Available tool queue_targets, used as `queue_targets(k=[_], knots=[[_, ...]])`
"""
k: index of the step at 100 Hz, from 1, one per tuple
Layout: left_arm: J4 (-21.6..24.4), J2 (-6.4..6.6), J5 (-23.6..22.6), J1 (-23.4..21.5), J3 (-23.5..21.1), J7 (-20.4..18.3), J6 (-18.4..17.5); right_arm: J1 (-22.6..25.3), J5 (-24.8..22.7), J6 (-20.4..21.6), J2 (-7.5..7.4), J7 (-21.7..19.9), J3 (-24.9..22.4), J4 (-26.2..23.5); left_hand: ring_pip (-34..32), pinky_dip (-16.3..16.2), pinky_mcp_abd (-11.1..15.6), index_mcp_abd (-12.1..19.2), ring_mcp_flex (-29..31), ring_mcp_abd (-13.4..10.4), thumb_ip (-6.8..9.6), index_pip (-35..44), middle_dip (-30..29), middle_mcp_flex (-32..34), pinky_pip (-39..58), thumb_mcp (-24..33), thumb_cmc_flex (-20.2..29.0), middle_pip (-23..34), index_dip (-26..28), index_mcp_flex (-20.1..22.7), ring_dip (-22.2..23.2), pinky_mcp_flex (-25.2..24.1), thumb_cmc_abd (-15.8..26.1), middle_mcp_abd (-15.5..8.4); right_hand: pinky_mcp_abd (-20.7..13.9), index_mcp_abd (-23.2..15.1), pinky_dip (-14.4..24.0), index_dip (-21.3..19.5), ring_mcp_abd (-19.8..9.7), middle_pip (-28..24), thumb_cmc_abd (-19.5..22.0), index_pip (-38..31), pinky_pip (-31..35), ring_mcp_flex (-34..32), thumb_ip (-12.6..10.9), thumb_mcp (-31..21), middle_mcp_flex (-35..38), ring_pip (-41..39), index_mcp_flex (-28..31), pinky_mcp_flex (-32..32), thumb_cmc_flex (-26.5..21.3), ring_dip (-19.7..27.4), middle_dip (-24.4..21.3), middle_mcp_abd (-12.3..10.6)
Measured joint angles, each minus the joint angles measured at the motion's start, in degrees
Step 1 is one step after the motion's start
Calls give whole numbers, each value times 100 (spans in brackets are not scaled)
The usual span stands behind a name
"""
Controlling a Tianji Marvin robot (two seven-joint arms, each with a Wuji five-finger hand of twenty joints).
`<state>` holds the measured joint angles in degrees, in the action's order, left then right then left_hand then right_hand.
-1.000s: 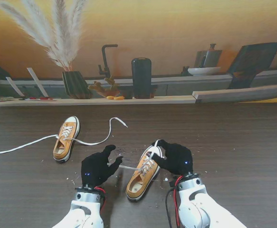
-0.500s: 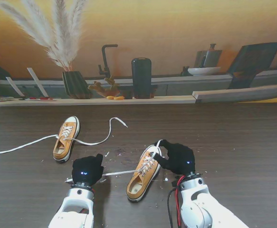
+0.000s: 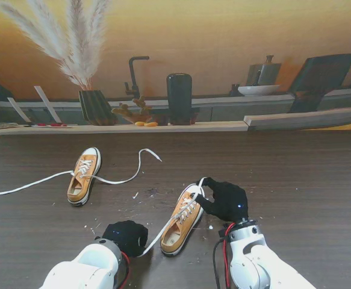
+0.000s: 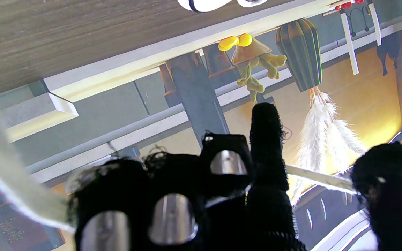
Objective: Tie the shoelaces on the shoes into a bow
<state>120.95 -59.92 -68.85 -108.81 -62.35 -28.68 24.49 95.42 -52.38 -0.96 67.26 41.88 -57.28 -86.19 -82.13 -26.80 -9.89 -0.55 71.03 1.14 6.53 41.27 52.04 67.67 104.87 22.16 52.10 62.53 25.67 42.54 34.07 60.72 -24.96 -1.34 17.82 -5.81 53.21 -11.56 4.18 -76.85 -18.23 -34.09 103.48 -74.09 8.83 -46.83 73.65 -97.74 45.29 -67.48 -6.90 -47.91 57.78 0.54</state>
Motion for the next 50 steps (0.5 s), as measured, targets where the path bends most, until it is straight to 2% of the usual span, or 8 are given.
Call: queue_targets(k=[6, 13, 19, 37, 46, 50], knots=[[37, 100, 943, 2, -185, -52, -292, 5, -6, 0, -3, 0, -3, -8, 9, 11, 0, -2, 0, 0, 112, 132, 0, -1, -2, 5, 0, -6, 80, 0, 0, -14, 0, 0, 0, 0, 0, 0, 0, 0, 0, 34, 0, 0, 0, 0, 0, 0, 0, 0, 0, 0, 0, 1], [1, 205, 2071, 15, -372, -1, -588, 8, -11, 3, -5, 2, -5, -13, 10, 24, 0, -7, 0, 0, 172, 235, 1, -1, -4, 9, 1, -7, 131, 1, 0, -39, 0, 0, 0, 0, 0, 0, 1, 0, 0, 44, 0, 0, 0, 0, 0, 0, 1, 0, 0, 0, 0, 4], [-100, 243, 3018, 42, -480, 99, -752, 9, -20, 4, -7, 3, -5, -14, 11, 49, 0, -10, 0, 0, 173, 241, 1, -1, -5, 51, 3, -8, 131, 1, 0, -45, 0, 0, 0, 0, 0, 0, 1, 1, 0, 47, 0, 0, 0, 0, 0, 0, 1, 0, 0, 0, 0, 7], [-638, 191, 5330, 85, -793, 191, -1189, 7, -71, 0, -27, -15, 19, -24, 11, 58, -7, -21, 0, 56, 173, 243, 1, -1, -5, 84, 68, -8, 131, 1, 0, -56, 0, 55, 0, 0, 0, 0, 4, 1, 0, 48, 0, 0, 0, 0, 0, 0, 3, 0, 0, 0, 0, 9], [-927, 141, 6261, 97, -892, 219, -1461, -4, -77, -13, -35, -39, 47, -25, 11, 63, -12, -24, 0, 81, 173, 259, 1, -1, -5, 88, 70, -10, 131, 2, 0, -62, 0, 80, 0, 0, 0, 0, 4, 1, 0, 48, 0, 0, 0, 0, 0, 0, 4, 0, 0, 0, 0, 9], [-1075, 115, 6637, 106, -920, 224, -1705, -11, -77, -23, -37, -53, 63, -24, 11, 64, -25, -25, 0, 117, 173, 261, 1, -1, -5, 88, 70, -11, 131, 2, 2, -83, 0, 110, 0, -11, 0, 0, 4, 2, 0, 48, 0, 0, 0, 0, 0, 0, 5, 0, 0, 0, 0, 9]])
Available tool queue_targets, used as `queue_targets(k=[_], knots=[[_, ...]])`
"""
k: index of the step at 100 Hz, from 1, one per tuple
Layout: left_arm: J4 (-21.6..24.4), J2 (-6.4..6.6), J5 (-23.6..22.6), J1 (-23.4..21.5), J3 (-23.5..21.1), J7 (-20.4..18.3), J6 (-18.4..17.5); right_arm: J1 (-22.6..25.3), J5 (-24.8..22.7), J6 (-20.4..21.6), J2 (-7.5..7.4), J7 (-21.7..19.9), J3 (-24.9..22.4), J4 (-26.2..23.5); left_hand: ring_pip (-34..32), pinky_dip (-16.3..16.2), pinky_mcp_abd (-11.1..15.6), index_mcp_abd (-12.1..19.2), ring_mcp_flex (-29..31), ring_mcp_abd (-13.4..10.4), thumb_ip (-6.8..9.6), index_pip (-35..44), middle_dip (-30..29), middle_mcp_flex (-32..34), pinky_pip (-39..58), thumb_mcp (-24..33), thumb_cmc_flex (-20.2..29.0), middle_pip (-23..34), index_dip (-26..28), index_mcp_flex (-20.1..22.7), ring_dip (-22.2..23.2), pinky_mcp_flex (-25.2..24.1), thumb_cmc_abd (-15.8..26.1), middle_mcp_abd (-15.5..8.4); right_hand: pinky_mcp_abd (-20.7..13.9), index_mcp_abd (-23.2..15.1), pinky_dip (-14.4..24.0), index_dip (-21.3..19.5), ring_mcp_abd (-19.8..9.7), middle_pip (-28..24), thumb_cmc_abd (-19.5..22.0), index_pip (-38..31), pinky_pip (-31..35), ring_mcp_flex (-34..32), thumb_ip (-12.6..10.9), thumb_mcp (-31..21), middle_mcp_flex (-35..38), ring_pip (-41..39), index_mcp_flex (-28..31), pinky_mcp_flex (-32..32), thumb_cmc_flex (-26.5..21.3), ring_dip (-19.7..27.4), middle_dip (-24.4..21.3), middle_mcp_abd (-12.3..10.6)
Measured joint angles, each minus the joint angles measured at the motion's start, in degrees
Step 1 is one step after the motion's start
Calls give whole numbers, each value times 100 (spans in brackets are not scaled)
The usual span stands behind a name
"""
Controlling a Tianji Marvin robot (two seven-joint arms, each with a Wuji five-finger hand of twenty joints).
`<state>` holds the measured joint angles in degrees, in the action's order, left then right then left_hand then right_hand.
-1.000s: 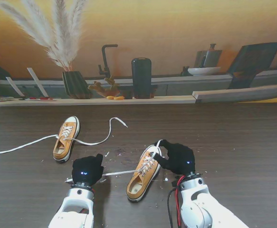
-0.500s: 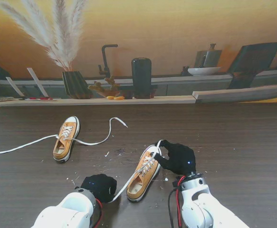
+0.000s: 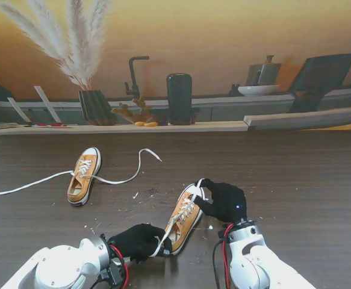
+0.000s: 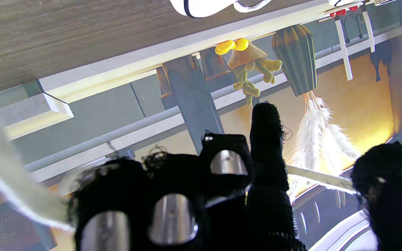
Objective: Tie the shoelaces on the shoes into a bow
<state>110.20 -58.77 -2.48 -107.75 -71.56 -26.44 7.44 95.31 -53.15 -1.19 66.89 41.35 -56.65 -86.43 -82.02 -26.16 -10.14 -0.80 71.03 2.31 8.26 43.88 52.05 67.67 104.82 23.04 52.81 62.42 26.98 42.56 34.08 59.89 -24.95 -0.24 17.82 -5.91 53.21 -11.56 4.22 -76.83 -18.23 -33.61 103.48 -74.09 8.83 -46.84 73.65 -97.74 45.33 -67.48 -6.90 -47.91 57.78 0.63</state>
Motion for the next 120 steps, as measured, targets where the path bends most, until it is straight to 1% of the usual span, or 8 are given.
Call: queue_targets(k=[15, 41, 53, 64, 75, 85, 103, 120], knots=[[-630, -190, 1940, 62, 4, 253, -708, -35, 57, 109, -1, -68, 39, 15, 50, 3, -274, -3, 0, 220, 9, -94, 0, 0, 0, 94, 63, -4, -178, 79, 6, -77, 0, 177, 0, -152, -69, 0, 0, 0, -79, 0, 0, 0, 0, 0, 0, 0, 5, 0, -7, 0, 0, 0], [-964, -511, 2089, 45, 270, 1427, -1795, -14, 449, 615, 11, -396, -40, -26, 52, 4, -406, -3, -2, 310, -158, -558, 0, 0, 0, 167, 63, -4, -528, 77, 7, -137, 0, 245, 0, -332, -177, 0, 0, 2, -367, -175, 0, 0, 0, -160, -1, 0, 118, 0, -69, 0, 0, 0], [-991, -607, 1799, 6, 352, 2104, -1962, 149, 1585, 986, 51, -1232, -227, -308, 52, 4, -414, -3, -2, 328, -220, -898, 0, 0, 0, 314, 62, -5, -530, -69, 8, -137, 0, 245, 0, -331, -349, 0, 2, 65, -456, -297, 2, 0, 0, -300, -82, 8, 373, 3, -198, 49, 0, 14], [-1147, -690, 1095, 13, 470, 2769, -2472, 276, 2067, 975, 91, -1638, -301, -522, 52, 4, -415, -3, -3, 331, -278, -998, 0, 0, 0, 436, -119, -54, -519, -70, 9, -121, -4, 245, 0, -258, -585, -208, 6, 76, -653, -281, 2, 0, 0, -363, -249, 68, 567, 36, -349, 174, 0, 52], [-1397, -769, 1031, 87, 629, 3110, -2841, 349, 2626, 940, 108, -2009, -332, -670, 52, 4, -415, -3, -3, 331, -280, -992, 0, 0, 0, 435, -119, -56, -451, -70, 9, -97, -155, 245, 4, -193, -659, -471, 11, 135, -903, -330, 2, 0, 0, -446, -441, 128, 695, 50, -476, 288, -8, 111], [-1706, -879, 498, 253, 903, 3951, -3035, 402, 3002, 843, 105, -2404, -359, -811, 52, 4, -415, -3, -2, 331, -344, -918, 0, 0, 0, 598, -186, -62, -449, -70, 9, -91, -290, 245, 6, -188, -791, -729, 12, 140, -1178, -315, 2, 0, 0, -600, -581, 222, 683, 58, -766, 399, -19, 118], [-2074, -1052, 576, 444, 1115, 4043, -3270, 464, 3708, 647, 93, -2835, -360, -976, 52, 4, -417, 0, -3, 332, -344, -998, 0, 0, 0, 829, -458, -127, -467, -73, 9, -90, -371, 245, 13, -190, -885, -789, 13, 141, -1582, -288, 2, 0, 0, -790, -855, 363, 669, 62, -1044, 539, -70, 167], [-2261, -1163, 340, 561, 1281, 4480, -3466, 467, 3834, 495, 86, -2973, -340, -1032, 55, 4, -418, 3, -83, 334, -347, -1202, 0, -136, 0, 1154, -806, -194, -534, -289, 9, -200, -512, 194, 56, -196, -930, -789, 19, 146, -1637, -288, 2, 0, 66, -829, -957, 450, 662, 71, -1103, 625, -74, 178]])
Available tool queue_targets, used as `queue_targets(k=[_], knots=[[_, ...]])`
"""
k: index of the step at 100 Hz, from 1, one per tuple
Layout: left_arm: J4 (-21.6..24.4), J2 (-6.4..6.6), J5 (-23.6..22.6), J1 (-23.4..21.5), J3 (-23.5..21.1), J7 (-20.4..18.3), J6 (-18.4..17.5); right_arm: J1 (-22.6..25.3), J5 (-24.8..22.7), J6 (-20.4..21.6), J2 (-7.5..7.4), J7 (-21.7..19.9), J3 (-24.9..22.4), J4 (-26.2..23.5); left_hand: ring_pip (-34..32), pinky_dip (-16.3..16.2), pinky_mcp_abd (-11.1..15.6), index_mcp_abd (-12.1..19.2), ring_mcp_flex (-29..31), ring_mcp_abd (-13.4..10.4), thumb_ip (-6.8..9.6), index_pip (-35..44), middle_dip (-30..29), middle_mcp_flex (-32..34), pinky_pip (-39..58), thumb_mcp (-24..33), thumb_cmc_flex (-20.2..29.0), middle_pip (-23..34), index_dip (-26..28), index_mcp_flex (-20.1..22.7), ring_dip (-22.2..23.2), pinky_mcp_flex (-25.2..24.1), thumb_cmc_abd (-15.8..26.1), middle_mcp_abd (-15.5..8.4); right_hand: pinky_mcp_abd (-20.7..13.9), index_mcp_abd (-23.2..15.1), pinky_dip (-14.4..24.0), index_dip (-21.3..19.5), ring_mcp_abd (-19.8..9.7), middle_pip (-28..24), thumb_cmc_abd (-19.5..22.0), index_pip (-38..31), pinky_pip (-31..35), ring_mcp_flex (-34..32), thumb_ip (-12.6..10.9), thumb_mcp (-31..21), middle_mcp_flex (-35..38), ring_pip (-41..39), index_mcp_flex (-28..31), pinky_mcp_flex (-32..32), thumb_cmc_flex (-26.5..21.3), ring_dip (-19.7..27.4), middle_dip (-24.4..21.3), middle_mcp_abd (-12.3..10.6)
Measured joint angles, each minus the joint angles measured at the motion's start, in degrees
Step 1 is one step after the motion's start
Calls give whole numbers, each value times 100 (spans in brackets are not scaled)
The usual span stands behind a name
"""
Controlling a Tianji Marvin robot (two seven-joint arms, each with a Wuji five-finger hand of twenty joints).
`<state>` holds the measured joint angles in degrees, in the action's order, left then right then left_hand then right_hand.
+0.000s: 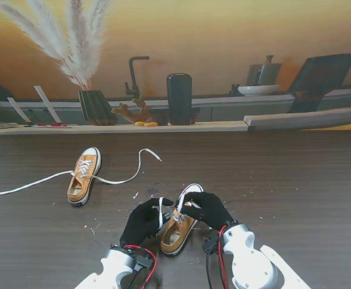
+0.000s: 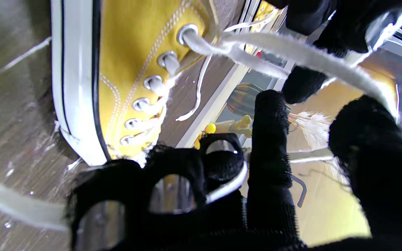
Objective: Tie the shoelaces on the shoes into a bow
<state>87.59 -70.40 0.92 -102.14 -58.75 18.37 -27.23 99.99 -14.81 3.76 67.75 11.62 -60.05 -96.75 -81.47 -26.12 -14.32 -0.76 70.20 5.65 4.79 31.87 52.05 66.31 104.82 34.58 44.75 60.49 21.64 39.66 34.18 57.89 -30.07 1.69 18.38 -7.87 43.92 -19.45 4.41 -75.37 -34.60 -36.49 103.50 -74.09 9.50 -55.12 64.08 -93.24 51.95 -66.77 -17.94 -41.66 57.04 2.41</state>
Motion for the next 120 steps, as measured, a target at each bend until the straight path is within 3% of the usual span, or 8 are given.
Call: queue_targets(k=[21, 35, 38, 53, 72, 80, 107, 120], knots=[[-133, -91, -429, 91, 105, 338, -64, -1, 255, -187, -37, -292, 25, -128, 5, 0, 0, 0, -79, 2, -66, -214, 0, -151, 0, 99, 0, -10, -145, -140, 0, -169, -140, -54, 239, -11, -189, 0, 142, 285, -47, 0, 0, 0, 52, 0, -414, 388, -91, 88, -2, 339, -143, 88], [-233, -153, -835, 142, 166, 745, -62, -1, 501, -276, -46, -420, 38, -185, 7, 1, 0, 0, -81, 2, -118, -331, 0, -154, -1, 181, 0, -10, -222, -268, 0, -187, -284, -57, 388, -51, -217, 0, 320, 650, -71, 1, -77, 178, 64, -15, -937, 804, -164, 685, -74, 624, -343, 192], [-271, -171, -941, 158, 184, 864, -66, 1, 541, -299, -48, -461, 37, -199, 7, 1, 0, 0, -82, 2, -121, -335, 0, -155, -1, 181, 0, -10, -244, -268, 0, -194, -284, -58, 389, -55, -129, 0, 387, 718, -117, 3, -125, 351, 160, -23, -1083, 891, -174, 918, -193, 627, -413, 224], [-453, -250, -1251, 246, 262, 1161, -119, 35, 792, -429, -63, -641, 14, -296, 71, -2, 0, 0, -158, 8, -175, -387, 0, -216, -22, 234, 0, -11, -284, -268, 0, -324, -294, -60, 390, -56, 468, 4, 506, 1144, -253, -32, -558, 1320, 161, -123, -1881, 1377, -262, 2177, -350, 595, -746, 370], [-580, -290, -1629, 357, 388, 1422, -98, 60, 897, -610, -72, -721, 5, -370, 158, -92, 0, 0, -370, 35, -282, -389, 0, -343, -61, 245, 0, -15, -284, -269, 0, -563, -426, -81, 357, 16, 692, 4, 545, 1366, -398, -112, -965, 1981, 161, -160, -2396, 1717, -328, 3037, -479, 521, -968, 445], [-632, -309, -1800, 397, 435, 1585, -67, 66, 935, -636, -71, -721, 7, -377, 230, -184, -1, 0, -435, 44, -343, -312, 68, -439, -91, 245, 0, -80, -284, -290, 0, -628, -431, -142, 324, 72, 764, 1, 545, 1431, -456, -240, -1087, 2087, 281, -167, -2469, 1784, -447, 3236, -679, 517, -1038, 447], [-818, -366, -2399, 496, 553, 2151, 22, 89, 967, -636, -73, -739, 24, -393, 231, -311, -1, -1, -435, 45, -351, 14, 193, -471, -116, 253, 0, -92, -210, -417, 1, -664, -500, -205, 322, 375, 869, -356, 545, 1441, -466, -400, -1185, 2157, 281, -180, -2649, 1854, -544, 3406, -710, 462, -1116, 448], [-878, -378, -2492, 540, 606, 2246, 65, 85, 924, -632, -78, -739, 53, -394, 231, -327, -1, -2, -435, 45, -351, 46, 197, -532, -117, 253, 0, -92, -208, -482, 4, -664, -500, -206, 313, 466, 893, -537, 545, 1441, -519, -549, -1249, 2301, 281, -189, -2709, 1903, -545, 3472, -806, 458, -1174, 449]])
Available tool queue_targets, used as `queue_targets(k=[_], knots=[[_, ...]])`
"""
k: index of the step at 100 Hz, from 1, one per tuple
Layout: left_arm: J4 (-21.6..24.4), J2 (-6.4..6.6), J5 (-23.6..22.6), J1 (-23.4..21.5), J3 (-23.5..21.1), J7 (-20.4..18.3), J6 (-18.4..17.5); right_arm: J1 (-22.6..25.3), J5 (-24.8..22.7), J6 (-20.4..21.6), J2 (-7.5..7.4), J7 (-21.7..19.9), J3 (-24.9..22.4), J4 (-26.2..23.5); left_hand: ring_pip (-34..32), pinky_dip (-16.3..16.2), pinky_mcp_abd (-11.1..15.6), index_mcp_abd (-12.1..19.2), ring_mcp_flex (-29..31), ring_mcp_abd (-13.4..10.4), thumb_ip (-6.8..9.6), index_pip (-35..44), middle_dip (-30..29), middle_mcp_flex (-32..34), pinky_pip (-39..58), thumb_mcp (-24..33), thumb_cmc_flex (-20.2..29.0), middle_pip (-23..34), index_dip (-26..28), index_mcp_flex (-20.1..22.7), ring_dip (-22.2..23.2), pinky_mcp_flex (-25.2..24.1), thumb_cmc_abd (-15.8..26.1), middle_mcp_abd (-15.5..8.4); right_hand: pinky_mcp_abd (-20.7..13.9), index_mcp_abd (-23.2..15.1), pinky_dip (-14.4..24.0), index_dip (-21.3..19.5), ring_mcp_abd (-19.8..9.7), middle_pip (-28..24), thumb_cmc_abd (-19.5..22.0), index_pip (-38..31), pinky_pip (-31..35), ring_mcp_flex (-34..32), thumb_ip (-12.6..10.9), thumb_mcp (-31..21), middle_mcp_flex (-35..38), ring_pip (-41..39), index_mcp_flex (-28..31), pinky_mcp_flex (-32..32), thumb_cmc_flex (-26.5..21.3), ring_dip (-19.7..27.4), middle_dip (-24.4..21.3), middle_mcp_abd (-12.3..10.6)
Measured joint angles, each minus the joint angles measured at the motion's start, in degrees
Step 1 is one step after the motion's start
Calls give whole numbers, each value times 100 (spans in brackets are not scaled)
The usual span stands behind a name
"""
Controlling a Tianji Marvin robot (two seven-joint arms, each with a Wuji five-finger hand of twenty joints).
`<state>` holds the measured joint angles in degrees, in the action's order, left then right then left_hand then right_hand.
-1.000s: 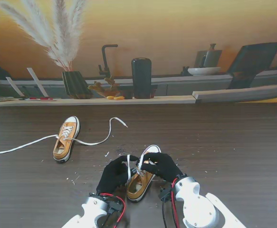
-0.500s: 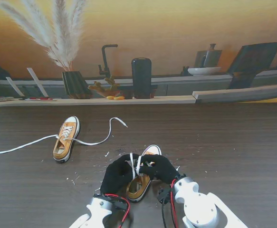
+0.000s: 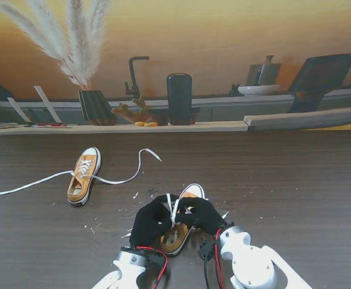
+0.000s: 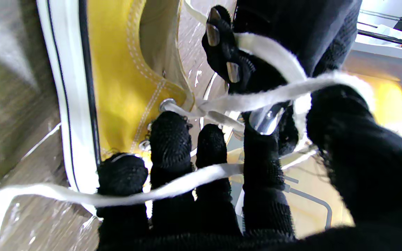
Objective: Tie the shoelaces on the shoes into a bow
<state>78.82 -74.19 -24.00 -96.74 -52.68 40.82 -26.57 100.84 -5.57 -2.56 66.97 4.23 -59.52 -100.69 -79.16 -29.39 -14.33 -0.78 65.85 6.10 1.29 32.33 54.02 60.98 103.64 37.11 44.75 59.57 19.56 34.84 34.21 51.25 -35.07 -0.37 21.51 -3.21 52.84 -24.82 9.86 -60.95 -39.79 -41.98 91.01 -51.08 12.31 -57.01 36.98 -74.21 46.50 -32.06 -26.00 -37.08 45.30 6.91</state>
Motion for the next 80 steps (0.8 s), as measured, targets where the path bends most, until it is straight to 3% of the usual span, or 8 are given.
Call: queue_targets(k=[13, 24, 37, 59, 80], knots=[[-54, -21, -86, 44, 50, 134, 30, -30, -133, -59, 3, 108, 84, 3, 0, -3, 0, -1, 0, 0, 0, 55, 1, 12, 0, 0, 0, 0, 19, -1, 40, 0, 0, 0, -48, -40, 37, -158, 0, 0, -143, -351, -3, 63, 2, -65, -40, 9, -35, 10, -208, -2, -4, 0], [-71, -29, -131, 64, 65, 162, 57, -65, -190, -119, 13, 186, 138, 11, 1, -4, 0, -3, 0, 0, 0, 58, 1, 13, 0, 56, 17, 0, 61, -7, 41, 0, 0, 0, -56, -44, 38, -165, 0, -4, -202, -898, -4, 63, 357, -146, -41, 10, -176, 11, -349, -3, -28, 0], [-94, -29, -267, 86, 86, 214, 74, -83, -169, -173, 44, 265, 155, 15, 1, -5, 0, -8, 0, 0, -57, -11, 1, -4, 0, 161, 47, 0, 61, -69, 42, 0, -11, 0, -57, 29, 40, -48, 0, -9, -261, -1385, -5, 63, 360, -146, -41, 10, -34, 11, -456, -3, -70, 0], [-128, -27, -449, 127, 128, 325, 82, -91, -157, -203, 77, 345, 158, 9, 1, -6, 0, -10, 0, 0, -135, -207, 1, -118, 0, 158, 99, 0, 47, -132, 42, -10, -171, -1, -57, 239, 40, 49, 0, -10, -331, -1528, -58, 63, 360, -260, -40, 12, 377, 30, -636, -3, -80, 55], [-143, -28, -589, 141, 145, 438, 83, -93, -160, -171, 79, 282, 144, -4, 64, -71, 0, -11, -280, 14, -146, -379, 1, -268, -57, 75, 125, -288, -95, -144, 43, -260, -246, -2, -63, 859, 43, -792, 10, -3, -152, -1599, -189, 384, 360, -261, -351, 82, 353, 384, -803, -58, -207, 202]])
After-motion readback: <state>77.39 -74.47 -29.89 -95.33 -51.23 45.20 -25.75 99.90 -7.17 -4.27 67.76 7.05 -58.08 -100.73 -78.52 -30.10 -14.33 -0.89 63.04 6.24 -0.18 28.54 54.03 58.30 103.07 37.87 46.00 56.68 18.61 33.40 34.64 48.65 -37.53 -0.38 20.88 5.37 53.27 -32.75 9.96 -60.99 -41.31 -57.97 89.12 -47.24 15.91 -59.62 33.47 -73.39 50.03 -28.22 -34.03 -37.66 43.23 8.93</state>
